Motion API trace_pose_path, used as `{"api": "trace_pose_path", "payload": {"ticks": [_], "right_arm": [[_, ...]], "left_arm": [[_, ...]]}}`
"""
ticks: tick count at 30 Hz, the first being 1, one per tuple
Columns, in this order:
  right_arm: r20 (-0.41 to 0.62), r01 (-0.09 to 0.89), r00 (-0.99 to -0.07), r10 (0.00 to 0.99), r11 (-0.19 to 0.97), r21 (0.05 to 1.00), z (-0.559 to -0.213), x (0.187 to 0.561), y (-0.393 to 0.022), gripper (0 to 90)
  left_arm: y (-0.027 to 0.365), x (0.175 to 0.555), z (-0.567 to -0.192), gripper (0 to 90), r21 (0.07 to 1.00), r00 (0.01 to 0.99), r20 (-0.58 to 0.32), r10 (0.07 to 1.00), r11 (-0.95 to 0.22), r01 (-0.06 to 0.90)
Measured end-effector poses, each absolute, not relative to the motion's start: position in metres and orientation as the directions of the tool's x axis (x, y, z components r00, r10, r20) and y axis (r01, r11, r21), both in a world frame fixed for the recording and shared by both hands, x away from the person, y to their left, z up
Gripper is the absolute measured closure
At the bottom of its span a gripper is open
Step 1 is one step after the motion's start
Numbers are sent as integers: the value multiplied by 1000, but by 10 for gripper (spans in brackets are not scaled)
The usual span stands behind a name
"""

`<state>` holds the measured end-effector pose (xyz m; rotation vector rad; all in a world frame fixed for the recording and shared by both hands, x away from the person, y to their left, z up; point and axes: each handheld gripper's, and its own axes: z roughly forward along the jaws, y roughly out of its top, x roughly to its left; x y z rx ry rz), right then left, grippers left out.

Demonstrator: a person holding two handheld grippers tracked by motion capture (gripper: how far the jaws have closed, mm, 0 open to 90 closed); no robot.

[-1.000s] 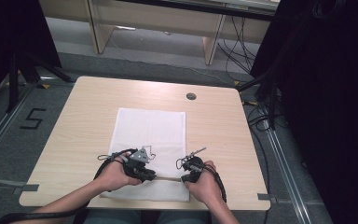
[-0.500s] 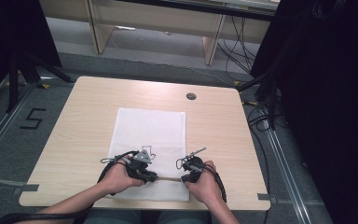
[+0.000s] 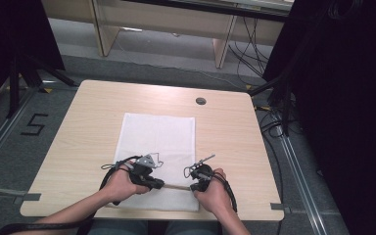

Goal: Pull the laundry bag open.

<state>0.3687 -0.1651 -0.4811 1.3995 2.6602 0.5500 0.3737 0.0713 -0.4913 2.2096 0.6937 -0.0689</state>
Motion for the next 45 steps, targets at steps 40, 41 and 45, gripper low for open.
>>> {"api": "trace_pose_path", "payload": {"ticks": [40,41,45], "right_arm": [[76,787,-564,823,507,352,-481,365,-162,900],[65,787,-560,826,506,352,-481,365,-162,900],[50,782,-566,823,517,348,-481,365,-162,900]], "left_arm": [[97,373,-490,875,635,856,-134,500,-620,461],[106,373,-493,875,647,827,-173,536,-571,506],[133,369,-496,873,665,792,-214,571,-509,547]]}}
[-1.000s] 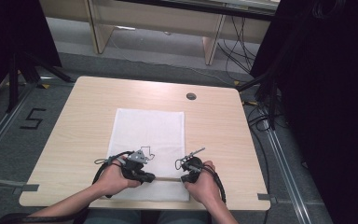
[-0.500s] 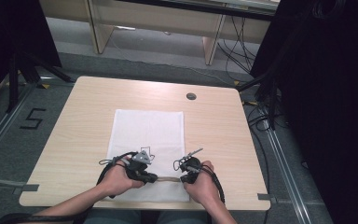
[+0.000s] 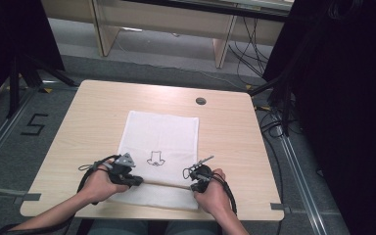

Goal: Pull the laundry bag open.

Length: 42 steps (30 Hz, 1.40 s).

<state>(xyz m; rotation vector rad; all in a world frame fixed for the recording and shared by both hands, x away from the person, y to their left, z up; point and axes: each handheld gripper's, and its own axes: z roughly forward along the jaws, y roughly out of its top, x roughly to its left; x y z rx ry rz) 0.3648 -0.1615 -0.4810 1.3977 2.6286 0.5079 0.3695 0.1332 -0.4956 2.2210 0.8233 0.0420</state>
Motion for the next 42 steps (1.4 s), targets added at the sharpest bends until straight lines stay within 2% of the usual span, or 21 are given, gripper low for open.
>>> {"api": "trace_pose_path", "payload": {"ticks": [4,6,7,8,11,14,19,25,30,34,36,38,42], "right_arm": [[27,771,-580,814,538,341,-480,365,-159,900],[26,764,-582,813,536,359,-481,364,-161,900],[27,765,-576,817,528,369,-483,363,-161,900],[25,761,-583,812,535,367,-482,363,-162,900],[-9,755,-586,811,550,358,-482,364,-165,900],[33,780,-567,823,524,343,-479,365,-168,900],[27,765,-582,813,536,358,-482,367,-170,900],[42,792,-549,835,504,343,-479,366,-171,900],[10,761,-580,814,538,362,-480,368,-171,900],[40,782,-553,833,502,370,-480,366,-172,899],[39,766,-569,822,511,390,-480,367,-174,850],[48,767,-560,827,497,405,-477,364,-172,794],[64,758,-564,823,486,435,-473,361,-172,761]], "left_arm": [[135,368,-493,873,670,804,-205,558,-519,530],[138,367,-492,873,673,789,-245,564,-487,557],[140,366,-492,873,660,792,-228,567,-508,554],[147,367,-491,874,627,816,-139,560,-589,511],[172,365,-496,874,625,752,-173,636,-520,582],[196,360,-495,873,615,730,-162,664,-511,601],[221,352,-496,873,604,688,-223,691,-456,654],[220,351,-496,872,594,700,-201,685,-484,643],[215,351,-497,869,588,714,-191,674,-504,633],[216,349,-496,865,604,718,-188,670,-498,622],[216,348,-496,860,613,728,-188,659,-500,611],[216,346,-495,833,614,734,-182,655,-507,605],[220,342,-489,673,656,709,-185,680,-452,604]]}}
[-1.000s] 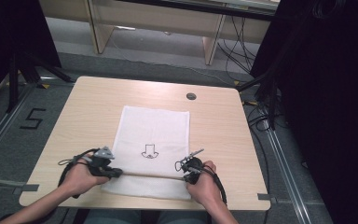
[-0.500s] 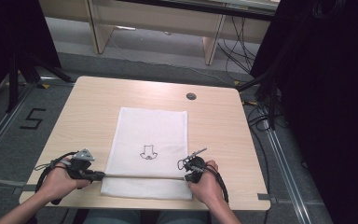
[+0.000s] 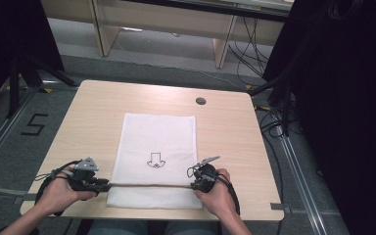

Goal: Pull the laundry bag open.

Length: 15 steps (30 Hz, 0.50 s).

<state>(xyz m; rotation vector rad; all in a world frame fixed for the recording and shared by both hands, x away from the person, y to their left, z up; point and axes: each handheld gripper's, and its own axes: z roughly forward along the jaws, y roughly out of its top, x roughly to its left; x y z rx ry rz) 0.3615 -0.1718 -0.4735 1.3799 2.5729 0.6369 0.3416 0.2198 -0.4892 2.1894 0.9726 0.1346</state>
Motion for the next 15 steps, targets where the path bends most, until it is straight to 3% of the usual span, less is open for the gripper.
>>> {"api": "trace_pose_path", "payload": {"ticks": [6,9,15], "right_arm": [[66,728,-574,816,472,497,-471,361,-177,656],[82,744,-550,831,443,501,-468,359,-179,622],[91,738,-546,833,427,523,-467,359,-182,604]], "left_arm": [[221,350,-479,462,781,660,-179,730,-302,547],[213,364,-472,389,818,659,-144,739,-286,499],[201,374,-472,377,865,630,-158,760,-202,460]]}}
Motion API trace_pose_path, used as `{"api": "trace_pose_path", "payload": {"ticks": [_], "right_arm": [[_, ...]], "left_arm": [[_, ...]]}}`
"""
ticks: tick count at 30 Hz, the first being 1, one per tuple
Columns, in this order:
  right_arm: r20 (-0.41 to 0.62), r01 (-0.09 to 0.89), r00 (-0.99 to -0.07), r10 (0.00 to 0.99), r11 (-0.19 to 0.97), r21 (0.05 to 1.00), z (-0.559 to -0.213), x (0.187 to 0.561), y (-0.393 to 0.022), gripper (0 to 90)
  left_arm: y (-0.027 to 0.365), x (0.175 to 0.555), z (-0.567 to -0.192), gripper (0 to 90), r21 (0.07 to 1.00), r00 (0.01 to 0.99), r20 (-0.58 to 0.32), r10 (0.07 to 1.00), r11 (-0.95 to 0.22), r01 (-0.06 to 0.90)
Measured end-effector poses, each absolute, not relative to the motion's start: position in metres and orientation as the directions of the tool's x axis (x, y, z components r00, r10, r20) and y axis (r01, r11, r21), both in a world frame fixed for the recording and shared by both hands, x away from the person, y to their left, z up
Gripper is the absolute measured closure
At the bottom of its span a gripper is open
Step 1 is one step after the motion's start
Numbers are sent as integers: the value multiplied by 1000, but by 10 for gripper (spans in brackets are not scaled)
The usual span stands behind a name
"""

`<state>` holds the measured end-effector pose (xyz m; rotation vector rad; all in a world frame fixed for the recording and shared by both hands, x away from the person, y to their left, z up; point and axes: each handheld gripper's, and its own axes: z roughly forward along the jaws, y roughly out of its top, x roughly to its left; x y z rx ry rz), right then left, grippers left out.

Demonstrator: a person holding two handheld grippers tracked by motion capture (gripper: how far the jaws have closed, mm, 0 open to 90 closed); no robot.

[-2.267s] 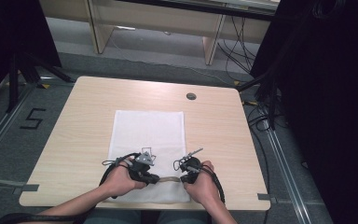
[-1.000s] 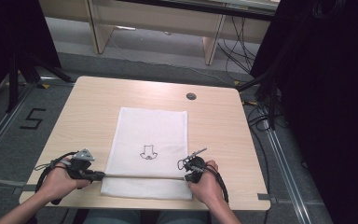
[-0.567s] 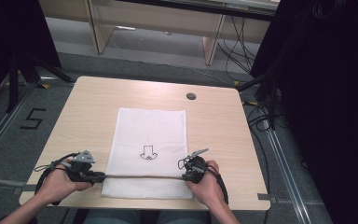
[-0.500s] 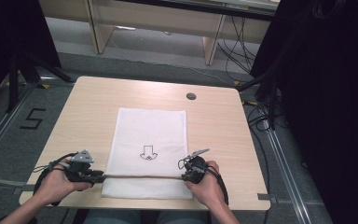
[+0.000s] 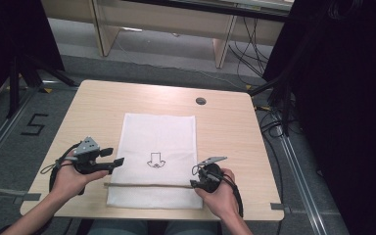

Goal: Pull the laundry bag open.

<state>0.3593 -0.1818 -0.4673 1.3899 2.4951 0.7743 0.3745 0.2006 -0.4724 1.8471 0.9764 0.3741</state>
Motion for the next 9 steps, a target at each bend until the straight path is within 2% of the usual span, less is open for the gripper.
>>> {"api": "trace_pose_path", "payload": {"ticks": [3,9], "right_arm": [[87,724,-549,831,421,546,-466,360,-183,607],[87,714,-540,837,402,573,-463,359,-183,611]], "left_arm": [[205,372,-482,374,844,635,-156,756,-233,484],[215,372,-484,377,833,606,-159,779,-224,506]]}}
